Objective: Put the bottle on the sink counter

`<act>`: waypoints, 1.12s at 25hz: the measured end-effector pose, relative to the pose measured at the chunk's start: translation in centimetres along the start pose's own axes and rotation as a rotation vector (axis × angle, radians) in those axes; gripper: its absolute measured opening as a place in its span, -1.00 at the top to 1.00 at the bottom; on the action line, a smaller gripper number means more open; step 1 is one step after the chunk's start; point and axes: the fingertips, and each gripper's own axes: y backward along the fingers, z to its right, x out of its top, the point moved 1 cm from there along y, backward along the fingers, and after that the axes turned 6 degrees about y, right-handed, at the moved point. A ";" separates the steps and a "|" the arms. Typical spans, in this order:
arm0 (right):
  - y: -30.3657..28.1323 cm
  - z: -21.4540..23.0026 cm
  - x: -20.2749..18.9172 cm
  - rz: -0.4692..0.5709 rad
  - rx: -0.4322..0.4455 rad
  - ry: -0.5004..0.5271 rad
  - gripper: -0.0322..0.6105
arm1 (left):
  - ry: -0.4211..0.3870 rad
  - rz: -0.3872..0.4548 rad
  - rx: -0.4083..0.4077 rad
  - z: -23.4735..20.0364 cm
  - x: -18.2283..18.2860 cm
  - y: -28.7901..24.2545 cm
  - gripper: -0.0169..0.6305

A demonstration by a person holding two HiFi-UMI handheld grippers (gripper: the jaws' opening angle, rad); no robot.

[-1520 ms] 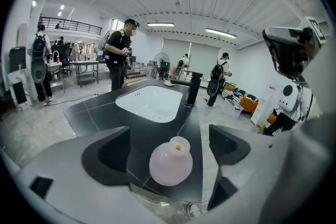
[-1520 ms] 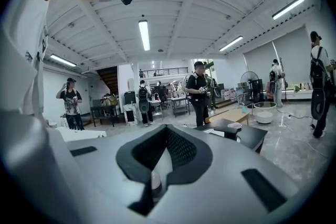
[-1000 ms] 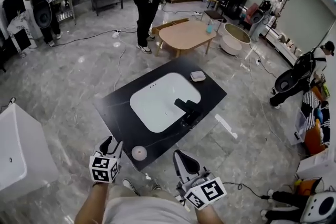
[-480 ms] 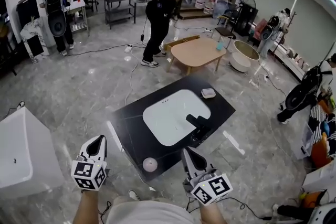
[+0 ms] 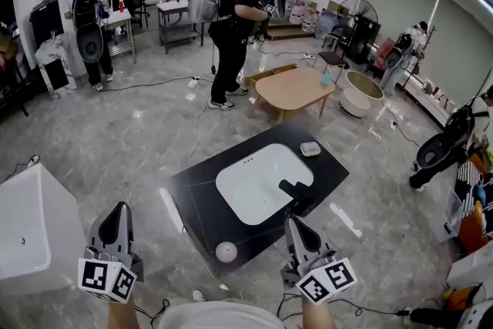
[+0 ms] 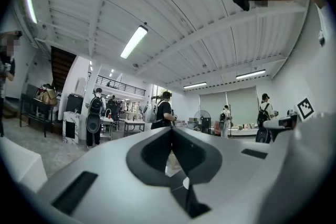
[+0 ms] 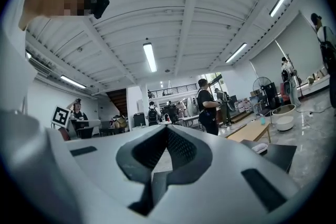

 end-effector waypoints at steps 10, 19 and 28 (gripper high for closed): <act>0.9 1.3 0.0 -0.011 -0.074 0.048 0.87 | -0.005 0.042 0.083 -2.3 1.0 3.9 0.91; 1.2 0.8 -1.2 -0.055 -0.101 0.119 0.87 | 0.020 0.052 0.080 -2.2 0.0 3.1 0.91; 1.4 1.0 -1.6 -0.055 -0.092 0.098 0.87 | 0.041 0.047 0.076 -1.7 -0.9 2.6 0.91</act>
